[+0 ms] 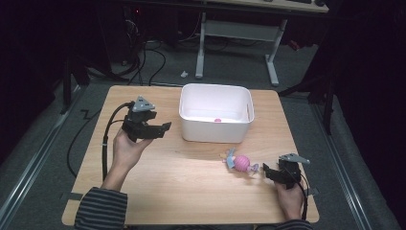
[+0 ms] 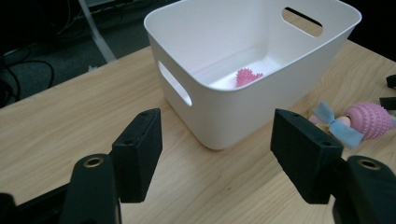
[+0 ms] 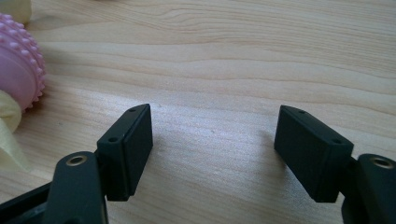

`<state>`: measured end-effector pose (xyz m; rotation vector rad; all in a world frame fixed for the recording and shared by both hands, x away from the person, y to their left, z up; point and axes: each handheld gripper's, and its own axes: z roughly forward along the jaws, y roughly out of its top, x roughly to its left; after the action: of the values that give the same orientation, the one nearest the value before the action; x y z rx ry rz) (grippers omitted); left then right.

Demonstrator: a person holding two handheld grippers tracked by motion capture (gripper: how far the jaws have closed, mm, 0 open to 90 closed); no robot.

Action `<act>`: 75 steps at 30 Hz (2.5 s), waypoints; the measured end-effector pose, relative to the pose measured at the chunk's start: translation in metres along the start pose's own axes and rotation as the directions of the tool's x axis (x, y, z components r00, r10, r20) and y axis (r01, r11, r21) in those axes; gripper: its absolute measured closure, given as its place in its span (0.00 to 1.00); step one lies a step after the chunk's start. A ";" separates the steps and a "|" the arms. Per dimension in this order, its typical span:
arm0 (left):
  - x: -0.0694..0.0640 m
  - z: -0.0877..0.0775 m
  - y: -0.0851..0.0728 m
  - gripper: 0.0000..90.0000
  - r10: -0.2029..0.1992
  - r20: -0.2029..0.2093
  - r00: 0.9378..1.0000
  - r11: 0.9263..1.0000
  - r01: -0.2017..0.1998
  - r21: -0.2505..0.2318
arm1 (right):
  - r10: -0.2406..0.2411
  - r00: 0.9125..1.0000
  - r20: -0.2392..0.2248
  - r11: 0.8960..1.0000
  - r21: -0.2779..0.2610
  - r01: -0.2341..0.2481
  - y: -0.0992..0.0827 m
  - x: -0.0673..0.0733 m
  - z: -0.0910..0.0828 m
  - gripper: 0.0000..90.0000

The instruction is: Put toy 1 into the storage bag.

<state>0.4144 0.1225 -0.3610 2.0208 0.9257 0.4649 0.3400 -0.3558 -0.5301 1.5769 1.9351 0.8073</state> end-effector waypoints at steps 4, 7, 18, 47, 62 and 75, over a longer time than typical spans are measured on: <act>0.002 0.000 -0.009 0.38 -0.024 0.007 1.000 1.000 0.024 0.002 | 0.000 1.000 0.000 1.000 0.000 0.000 0.000 0.000 0.000 0.31; 0.002 0.000 -0.014 0.38 -0.034 0.010 0.999 0.999 0.034 -0.006 | 0.000 1.000 0.000 1.000 0.000 0.000 0.000 0.000 0.000 0.31; 0.003 -0.005 -0.042 0.39 -0.070 -0.007 0.998 0.997 0.070 -0.044 | 0.000 1.000 0.000 1.000 0.000 0.000 0.000 0.000 0.000 0.32; 0.007 0.010 -0.098 0.38 -0.163 0.046 0.986 0.987 0.163 0.006 | 0.001 1.000 0.000 1.000 0.000 -0.001 0.000 0.000 0.000 0.32; 0.001 0.033 -0.120 0.37 -0.179 0.039 0.983 0.983 0.177 0.050 | 0.003 1.000 0.001 1.000 0.001 -0.003 0.000 0.000 0.000 0.32; -0.002 0.052 -0.134 0.37 -0.185 0.006 0.983 0.979 0.184 0.084 | 0.002 1.000 0.001 1.000 0.000 -0.002 0.000 0.000 0.000 0.32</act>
<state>0.3858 0.1419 -0.5005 1.9865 1.1288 0.3146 0.3401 -0.3558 -0.5301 1.5790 1.9333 0.8076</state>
